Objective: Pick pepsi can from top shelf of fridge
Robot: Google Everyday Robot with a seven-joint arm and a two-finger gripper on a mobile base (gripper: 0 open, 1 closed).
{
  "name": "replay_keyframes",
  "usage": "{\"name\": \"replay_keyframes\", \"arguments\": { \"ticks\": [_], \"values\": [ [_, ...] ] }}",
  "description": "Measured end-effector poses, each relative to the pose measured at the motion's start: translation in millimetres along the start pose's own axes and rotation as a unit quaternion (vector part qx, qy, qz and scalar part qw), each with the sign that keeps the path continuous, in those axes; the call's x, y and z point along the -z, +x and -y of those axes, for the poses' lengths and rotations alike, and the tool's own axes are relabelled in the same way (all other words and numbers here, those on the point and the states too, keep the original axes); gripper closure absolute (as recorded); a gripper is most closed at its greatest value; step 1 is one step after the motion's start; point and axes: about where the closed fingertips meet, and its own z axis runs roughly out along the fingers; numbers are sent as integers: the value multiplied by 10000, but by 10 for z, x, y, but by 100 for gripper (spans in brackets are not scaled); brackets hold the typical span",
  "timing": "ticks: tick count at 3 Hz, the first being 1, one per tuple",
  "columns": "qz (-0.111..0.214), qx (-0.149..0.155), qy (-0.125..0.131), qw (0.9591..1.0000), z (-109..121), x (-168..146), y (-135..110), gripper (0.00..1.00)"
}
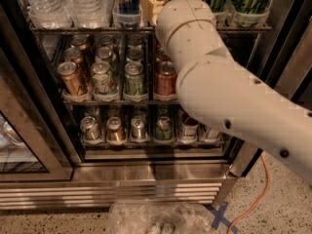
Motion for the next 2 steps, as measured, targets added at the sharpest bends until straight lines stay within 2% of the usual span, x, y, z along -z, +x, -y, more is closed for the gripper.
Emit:
{"name": "replay_keyframes", "arguments": {
  "ticks": [1, 2],
  "values": [
    [-268, -162, -258, 9992, -92, 164, 136, 100],
    [-445, -227, -378, 9980, -58, 305, 166, 100]
  ]
}}
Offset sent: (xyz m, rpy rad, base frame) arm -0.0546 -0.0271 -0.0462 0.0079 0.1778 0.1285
